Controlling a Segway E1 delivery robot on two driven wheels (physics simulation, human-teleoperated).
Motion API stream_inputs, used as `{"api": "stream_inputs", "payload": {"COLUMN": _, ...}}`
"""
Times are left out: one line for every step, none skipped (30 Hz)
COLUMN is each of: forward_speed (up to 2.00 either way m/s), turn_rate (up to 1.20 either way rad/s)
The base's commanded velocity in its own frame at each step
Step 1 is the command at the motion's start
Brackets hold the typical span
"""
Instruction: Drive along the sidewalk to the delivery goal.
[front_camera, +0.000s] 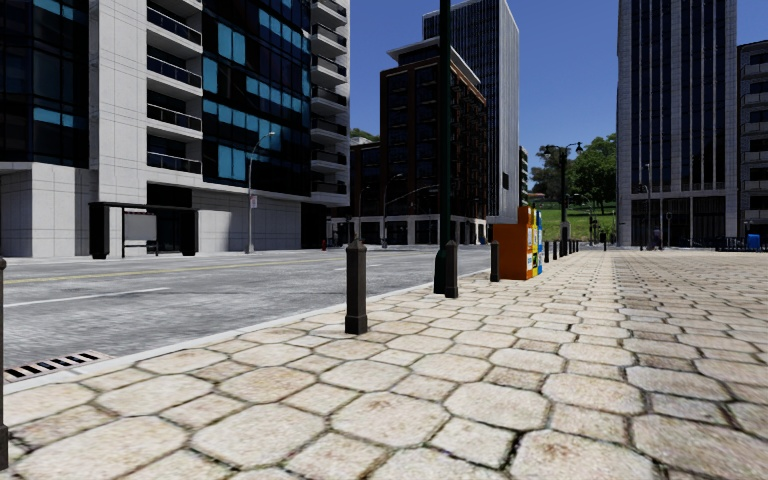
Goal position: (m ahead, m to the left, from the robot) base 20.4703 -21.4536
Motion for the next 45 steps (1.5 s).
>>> {"api": "stream_inputs", "payload": {"forward_speed": 0.00, "turn_rate": 0.00}}
{"api": "stream_inputs", "payload": {"forward_speed": 0.00, "turn_rate": 0.00}}
{"api": "stream_inputs", "payload": {"forward_speed": 0.00, "turn_rate": 0.00}}
{"api": "stream_inputs", "payload": {"forward_speed": 0.00, "turn_rate": 0.00}}
{"api": "stream_inputs", "payload": {"forward_speed": 0.00, "turn_rate": 0.00}}
{"api": "stream_inputs", "payload": {"forward_speed": 0.00, "turn_rate": 0.00}}
{"api": "stream_inputs", "payload": {"forward_speed": 0.00, "turn_rate": 0.00}}
{"api": "stream_inputs", "payload": {"forward_speed": 0.00, "turn_rate": 0.00}}
{"api": "stream_inputs", "payload": {"forward_speed": 0.00, "turn_rate": 0.00}}
{"api": "stream_inputs", "payload": {"forward_speed": 0.00, "turn_rate": 0.00}}
{"api": "stream_inputs", "payload": {"forward_speed": 0.00, "turn_rate": 0.00}}
{"api": "stream_inputs", "payload": {"forward_speed": 0.00, "turn_rate": 0.00}}
{"api": "stream_inputs", "payload": {"forward_speed": 0.00, "turn_rate": 0.00}}
{"api": "stream_inputs", "payload": {"forward_speed": 0.00, "turn_rate": 0.00}}
{"api": "stream_inputs", "payload": {"forward_speed": 0.00, "turn_rate": 0.00}}
{"api": "stream_inputs", "payload": {"forward_speed": 0.00, "turn_rate": 0.00}}
{"api": "stream_inputs", "payload": {"forward_speed": 0.00, "turn_rate": 0.00}}
{"api": "stream_inputs", "payload": {"forward_speed": 0.00, "turn_rate": 0.00}}
{"api": "stream_inputs", "payload": {"forward_speed": 0.00, "turn_rate": 0.00}}
{"api": "stream_inputs", "payload": {"forward_speed": 0.00, "turn_rate": 0.00}}
{"api": "stream_inputs", "payload": {"forward_speed": 0.00, "turn_rate": 0.00}}
{"api": "stream_inputs", "payload": {"forward_speed": 0.00, "turn_rate": 0.00}}
{"api": "stream_inputs", "payload": {"forward_speed": 0.00, "turn_rate": 0.00}}
{"api": "stream_inputs", "payload": {"forward_speed": 0.00, "turn_rate": 0.00}}
{"api": "stream_inputs", "payload": {"forward_speed": 0.00, "turn_rate": 0.00}}
{"api": "stream_inputs", "payload": {"forward_speed": 0.00, "turn_rate": 0.00}}
{"api": "stream_inputs", "payload": {"forward_speed": 0.00, "turn_rate": 0.00}}
{"api": "stream_inputs", "payload": {"forward_speed": 0.00, "turn_rate": 0.00}}
{"api": "stream_inputs", "payload": {"forward_speed": 0.00, "turn_rate": 0.00}}
{"api": "stream_inputs", "payload": {"forward_speed": 0.00, "turn_rate": 0.00}}
{"api": "stream_inputs", "payload": {"forward_speed": 1.75, "turn_rate": -0.10}}
{"api": "stream_inputs", "payload": {"forward_speed": 1.91, "turn_rate": -0.37}}
{"api": "stream_inputs", "payload": {"forward_speed": 1.91, "turn_rate": -0.37}}
{"api": "stream_inputs", "payload": {"forward_speed": 1.94, "turn_rate": -0.51}}
{"api": "stream_inputs", "payload": {"forward_speed": 1.95, "turn_rate": -0.58}}
{"api": "stream_inputs", "payload": {"forward_speed": 1.95, "turn_rate": -0.59}}
{"api": "stream_inputs", "payload": {"forward_speed": 1.95, "turn_rate": -0.60}}
{"api": "stream_inputs", "payload": {"forward_speed": 1.95, "turn_rate": -0.60}}
{"api": "stream_inputs", "payload": {"forward_speed": 1.95, "turn_rate": -0.60}}
{"api": "stream_inputs", "payload": {"forward_speed": 1.95, "turn_rate": -0.60}}
{"api": "stream_inputs", "payload": {"forward_speed": 1.95, "turn_rate": -0.60}}
{"api": "stream_inputs", "payload": {"forward_speed": 1.95, "turn_rate": -0.60}}
{"api": "stream_inputs", "payload": {"forward_speed": 1.95, "turn_rate": -0.60}}
{"api": "stream_inputs", "payload": {"forward_speed": 1.95, "turn_rate": -0.60}}
{"api": "stream_inputs", "payload": {"forward_speed": 1.95, "turn_rate": -0.60}}
